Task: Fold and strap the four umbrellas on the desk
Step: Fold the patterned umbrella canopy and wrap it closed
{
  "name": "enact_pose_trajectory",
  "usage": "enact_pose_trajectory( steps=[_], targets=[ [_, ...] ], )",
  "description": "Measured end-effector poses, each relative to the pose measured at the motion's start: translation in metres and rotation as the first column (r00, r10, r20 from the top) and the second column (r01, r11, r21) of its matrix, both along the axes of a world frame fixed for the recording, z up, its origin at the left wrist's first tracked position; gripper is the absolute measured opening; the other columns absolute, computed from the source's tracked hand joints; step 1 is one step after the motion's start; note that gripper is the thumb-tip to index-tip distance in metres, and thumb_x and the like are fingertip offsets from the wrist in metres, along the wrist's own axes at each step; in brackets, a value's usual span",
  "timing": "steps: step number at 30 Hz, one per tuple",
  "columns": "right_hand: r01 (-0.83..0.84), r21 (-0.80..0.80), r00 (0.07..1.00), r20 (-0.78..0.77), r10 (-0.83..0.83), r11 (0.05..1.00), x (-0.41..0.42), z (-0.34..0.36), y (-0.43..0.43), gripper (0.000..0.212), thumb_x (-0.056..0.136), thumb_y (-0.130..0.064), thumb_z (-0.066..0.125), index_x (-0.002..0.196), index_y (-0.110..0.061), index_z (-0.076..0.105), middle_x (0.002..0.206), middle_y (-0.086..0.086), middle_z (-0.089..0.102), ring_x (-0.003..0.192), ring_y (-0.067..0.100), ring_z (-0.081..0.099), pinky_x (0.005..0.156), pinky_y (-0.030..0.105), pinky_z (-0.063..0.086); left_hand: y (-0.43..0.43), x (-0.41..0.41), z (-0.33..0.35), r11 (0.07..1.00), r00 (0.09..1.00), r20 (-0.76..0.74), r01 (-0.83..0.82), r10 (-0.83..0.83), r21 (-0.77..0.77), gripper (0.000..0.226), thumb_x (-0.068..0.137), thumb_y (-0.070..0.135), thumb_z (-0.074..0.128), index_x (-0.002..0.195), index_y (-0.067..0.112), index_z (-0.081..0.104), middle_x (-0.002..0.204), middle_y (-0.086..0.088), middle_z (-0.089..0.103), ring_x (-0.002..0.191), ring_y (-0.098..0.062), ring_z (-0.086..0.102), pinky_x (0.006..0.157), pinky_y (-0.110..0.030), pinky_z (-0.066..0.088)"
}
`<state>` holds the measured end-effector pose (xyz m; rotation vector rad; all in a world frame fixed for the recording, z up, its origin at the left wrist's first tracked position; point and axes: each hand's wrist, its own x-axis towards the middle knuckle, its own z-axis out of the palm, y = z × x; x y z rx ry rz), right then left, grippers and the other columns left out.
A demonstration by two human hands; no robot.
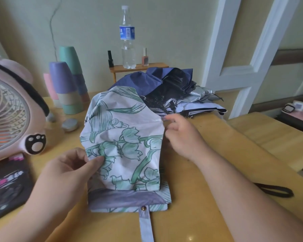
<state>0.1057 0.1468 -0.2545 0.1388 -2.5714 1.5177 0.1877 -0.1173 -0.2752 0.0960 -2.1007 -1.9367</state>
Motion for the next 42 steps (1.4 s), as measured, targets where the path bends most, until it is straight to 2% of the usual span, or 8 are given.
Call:
enact_pose_trajectory(
  steps=[3, 8, 13, 17, 23, 30, 38, 42],
  targets=[
    [-0.008, -0.141, 1.000, -0.019, 0.005, 0.990, 0.002, 0.001, 0.002, 0.024, 0.100, -0.031, 0.051, 0.119, -0.029, 0.066, 0.095, -0.014, 0.066, 0.090, 0.010, 0.063, 0.094, 0.046, 0.056, 0.005, 0.000, 0.001, 1.000, 1.000, -0.014, 0.002, -0.002, 0.021, 0.026, 0.087, 0.012, 0.073, 0.073, 0.003, 0.053, 0.056, -0.011, 0.055, 0.056, -0.022, 0.041, 0.041, -0.017, 0.034],
    [0.046, 0.091, 0.996, -0.086, -0.038, 0.995, -0.002, -0.006, -0.008, 0.020, 0.100, -0.026, 0.057, 0.088, -0.021, 0.071, 0.078, -0.004, 0.070, 0.077, 0.021, 0.069, 0.079, 0.048, 0.060, 0.009, 0.008, 0.010, 0.987, 0.987, -0.041, 0.155, -0.153, 0.051, 0.025, 0.082, 0.017, 0.076, 0.094, -0.002, 0.066, 0.072, -0.003, 0.072, 0.059, -0.020, 0.058, 0.051, -0.013, 0.046],
    [0.079, 0.318, 0.996, -0.064, -0.062, 0.945, -0.003, -0.010, -0.010, 0.019, 0.097, -0.018, 0.061, 0.082, -0.023, 0.072, 0.075, 0.000, 0.074, 0.070, 0.019, 0.072, 0.074, 0.040, 0.060, -0.005, 0.010, 0.011, 0.954, 0.959, 0.037, 0.284, -0.281, -0.101, 0.045, 0.064, 0.037, 0.089, 0.104, 0.023, 0.075, 0.103, -0.010, 0.078, 0.099, -0.036, 0.074, 0.094, -0.055, 0.057],
    [0.067, 0.351, 0.997, -0.053, -0.052, 0.934, -0.003, -0.012, -0.012, 0.014, 0.097, -0.017, 0.063, 0.089, -0.021, 0.074, 0.078, 0.000, 0.074, 0.071, 0.020, 0.073, 0.074, 0.041, 0.061, -0.014, 0.009, 0.009, 0.932, 0.944, 0.089, 0.329, -0.319, -0.152, 0.046, 0.068, 0.025, 0.087, 0.111, 0.019, 0.073, 0.102, -0.012, 0.078, 0.098, -0.037, 0.074, 0.100, -0.059, 0.052],
    [0.077, 0.466, 0.997, -0.055, -0.059, 0.882, -0.002, -0.010, -0.015, 0.015, 0.096, -0.014, 0.063, 0.088, -0.014, 0.075, 0.080, 0.000, 0.070, 0.076, 0.023, 0.068, 0.071, 0.036, 0.059, -0.024, 0.009, 0.009, 0.871, 0.916, 0.244, 0.385, -0.319, -0.306, 0.057, 0.063, 0.062, 0.080, 0.084, 0.009, 0.073, 0.088, -0.006, 0.078, 0.083, -0.035, 0.071, 0.089, -0.052, 0.055],
    [0.074, 0.614, 0.997, -0.074, -0.036, 0.786, -0.005, -0.016, -0.017, 0.019, 0.092, -0.012, 0.060, 0.078, -0.011, 0.072, 0.077, 0.009, 0.069, 0.071, 0.031, 0.065, 0.061, 0.039, 0.056, -0.029, 0.012, 0.022, 0.854, 0.914, 0.232, 0.397, -0.334, -0.337, 0.051, 0.081, 0.059, 0.065, 0.069, 0.011, 0.060, 0.059, -0.002, 0.051, 0.057, -0.020, 0.037, 0.051, -0.027, 0.032],
    [0.063, 0.703, 0.997, -0.080, -0.010, 0.709, 0.000, -0.014, -0.023, 0.021, 0.094, -0.018, 0.055, 0.079, -0.030, 0.063, 0.094, -0.003, 0.063, 0.086, 0.026, 0.061, 0.072, 0.036, 0.053, -0.033, 0.015, 0.026, 0.543, 0.906, 0.393, 0.413, -0.160, -0.731, 0.034, 0.090, 0.047, 0.070, 0.073, 0.017, 0.064, 0.056, 0.013, 0.053, 0.050, -0.005, 0.042, 0.052, -0.018, 0.038],
    [0.047, 0.712, 0.998, -0.060, -0.006, 0.700, 0.000, -0.012, -0.023, 0.036, 0.090, -0.012, 0.053, 0.056, -0.022, 0.045, 0.075, 0.001, 0.057, 0.069, 0.027, 0.053, 0.053, 0.033, 0.037, -0.037, 0.014, 0.040, 0.451, 0.951, 0.308, 0.261, 0.031, -0.853, 0.033, 0.083, 0.058, 0.071, 0.076, 0.026, 0.069, 0.068, 0.015, 0.065, 0.063, 0.002, 0.057, 0.051, -0.015, 0.040]
  ],
)
